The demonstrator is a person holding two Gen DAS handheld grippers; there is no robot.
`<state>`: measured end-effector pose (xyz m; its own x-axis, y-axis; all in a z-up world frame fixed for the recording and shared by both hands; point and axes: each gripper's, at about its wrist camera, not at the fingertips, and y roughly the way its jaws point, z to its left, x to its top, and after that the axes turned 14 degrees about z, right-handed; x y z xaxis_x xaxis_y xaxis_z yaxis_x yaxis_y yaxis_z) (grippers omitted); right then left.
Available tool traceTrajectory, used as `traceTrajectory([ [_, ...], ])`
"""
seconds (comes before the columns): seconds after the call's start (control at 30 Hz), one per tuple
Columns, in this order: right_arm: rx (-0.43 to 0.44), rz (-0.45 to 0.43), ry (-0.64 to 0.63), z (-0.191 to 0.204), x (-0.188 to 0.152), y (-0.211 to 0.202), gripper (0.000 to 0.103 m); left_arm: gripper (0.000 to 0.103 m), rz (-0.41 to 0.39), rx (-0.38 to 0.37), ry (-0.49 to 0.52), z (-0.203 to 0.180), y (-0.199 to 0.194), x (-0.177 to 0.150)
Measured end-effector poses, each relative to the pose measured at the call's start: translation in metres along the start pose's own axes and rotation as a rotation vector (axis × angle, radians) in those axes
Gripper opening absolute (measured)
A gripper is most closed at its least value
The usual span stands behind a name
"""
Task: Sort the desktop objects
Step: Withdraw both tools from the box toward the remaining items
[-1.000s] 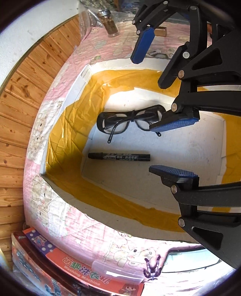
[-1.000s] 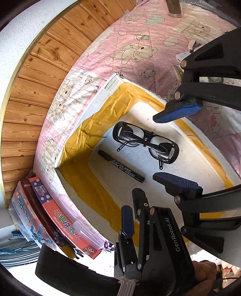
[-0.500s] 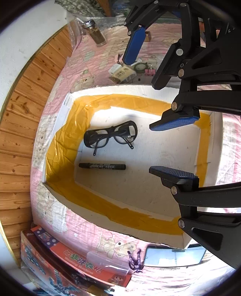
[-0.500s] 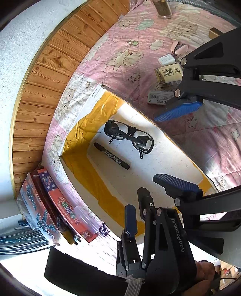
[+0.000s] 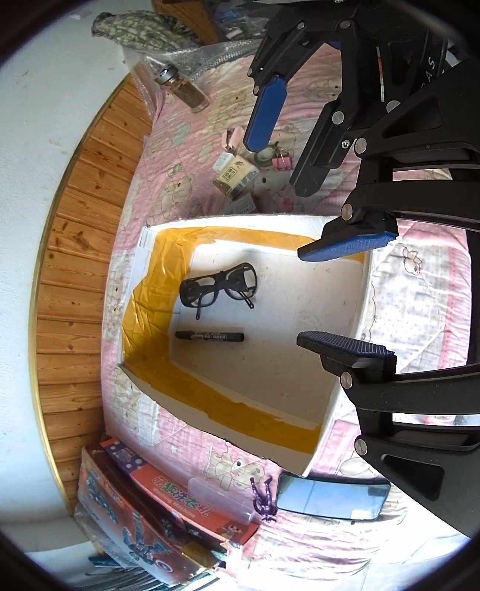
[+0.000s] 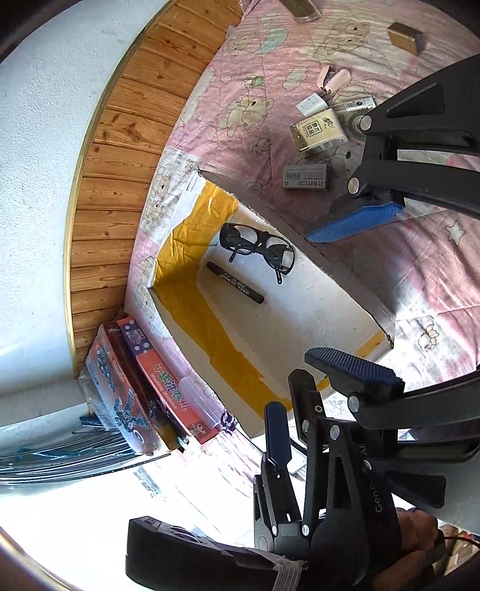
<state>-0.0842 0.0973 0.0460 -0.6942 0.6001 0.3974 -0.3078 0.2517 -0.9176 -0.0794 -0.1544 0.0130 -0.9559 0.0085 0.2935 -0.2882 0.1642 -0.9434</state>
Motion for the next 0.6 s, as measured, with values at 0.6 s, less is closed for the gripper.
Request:
traceTrajectory([
  [0.6, 0.065, -0.220, 0.315, -0.106, -0.117, -0.012, 0.061, 0.042, 0.042, -0.144, 0.168, -0.115, 0.044, -0.016],
])
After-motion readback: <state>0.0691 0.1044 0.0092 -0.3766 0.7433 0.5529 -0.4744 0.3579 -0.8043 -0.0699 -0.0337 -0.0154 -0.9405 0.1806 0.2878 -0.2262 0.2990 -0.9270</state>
